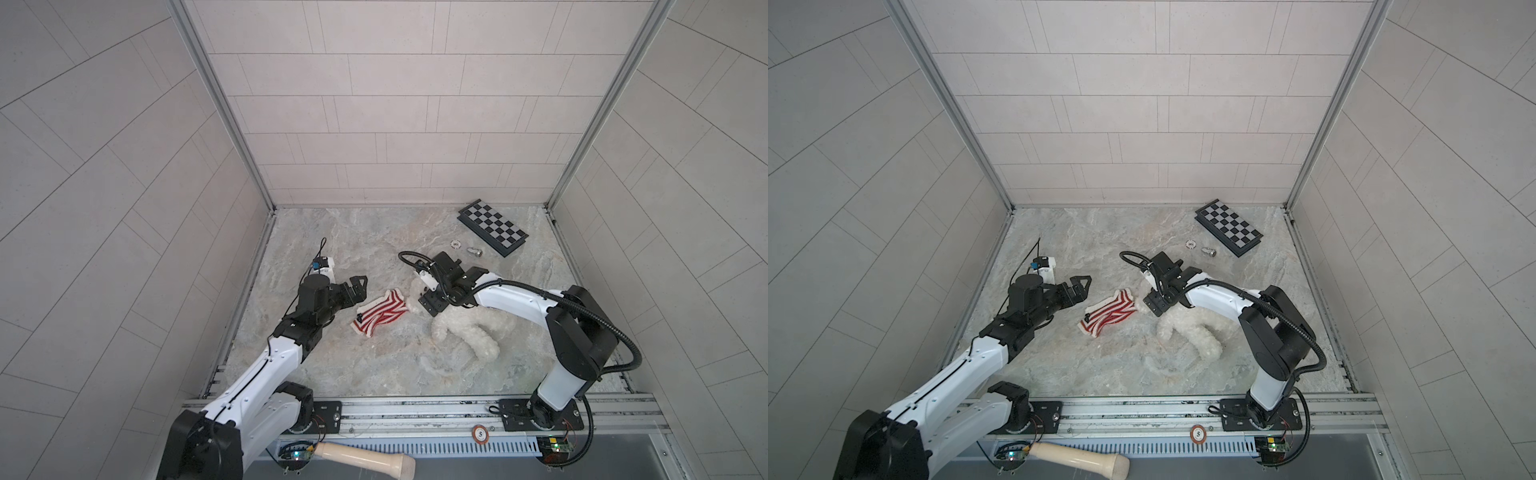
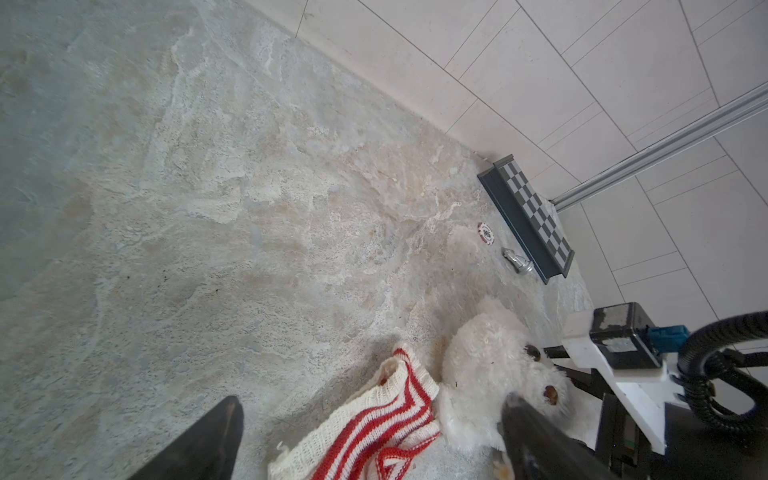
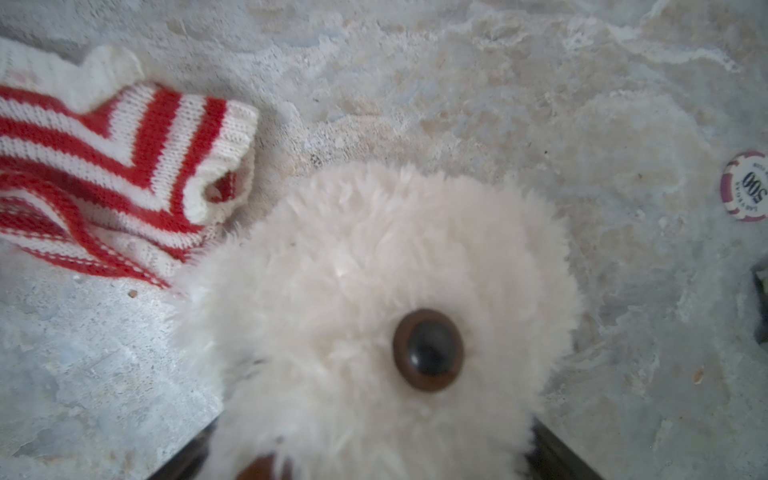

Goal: Dress the teddy bear
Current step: 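Lower the left gripper onto the striped sweater while the right gripper holds the bear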

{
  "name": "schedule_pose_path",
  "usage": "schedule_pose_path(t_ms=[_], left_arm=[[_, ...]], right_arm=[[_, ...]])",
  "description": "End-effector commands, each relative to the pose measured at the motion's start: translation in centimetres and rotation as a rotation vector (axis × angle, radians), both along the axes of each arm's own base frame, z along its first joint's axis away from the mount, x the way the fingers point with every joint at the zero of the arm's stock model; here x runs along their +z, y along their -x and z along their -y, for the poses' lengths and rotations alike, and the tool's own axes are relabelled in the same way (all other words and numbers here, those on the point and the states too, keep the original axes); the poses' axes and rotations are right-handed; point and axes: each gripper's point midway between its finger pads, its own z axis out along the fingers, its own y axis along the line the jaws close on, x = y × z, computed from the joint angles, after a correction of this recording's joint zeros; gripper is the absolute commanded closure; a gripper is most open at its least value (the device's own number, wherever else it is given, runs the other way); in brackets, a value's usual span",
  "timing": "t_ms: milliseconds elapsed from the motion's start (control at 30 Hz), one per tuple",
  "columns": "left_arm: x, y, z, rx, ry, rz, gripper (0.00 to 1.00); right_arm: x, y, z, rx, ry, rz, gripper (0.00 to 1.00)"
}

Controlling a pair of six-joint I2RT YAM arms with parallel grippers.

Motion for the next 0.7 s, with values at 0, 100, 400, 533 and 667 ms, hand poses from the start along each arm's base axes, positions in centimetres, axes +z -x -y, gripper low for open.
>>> schedule_pose_path(t_ms=[0, 100, 400, 533, 667], left_arm=[[1.0, -0.2, -0.2, -0.012, -0.055, -0.008, 0.00], [1.3, 0.2, 0.1, -0.031, -0.083, -0.023, 0.03], [-1.0, 2.3, 4.0, -0.294, -0.309, -0.187, 0.26], [-2.6, 3.2, 4.7, -0.357, -0.370, -0.253, 0.33], [-4.3, 4.0, 6.9, -0.470, -0.428, -0.324, 0.42]], right_arm=[[-1.2, 0.1, 0.1, 0.019, 0.042, 0.005, 0.10], [-1.6, -0.1, 0.2, 0.023, 0.055, 0.011, 0.16], [-1.0, -0.1, 0.6, -0.018, -0.026, 0.028, 0.69], [1.0, 1.3, 2.3, -0.125, -0.184, 0.055, 0.84], [3.2, 2.9, 3.0, -0.116, -0.305, 0.136, 0.93]])
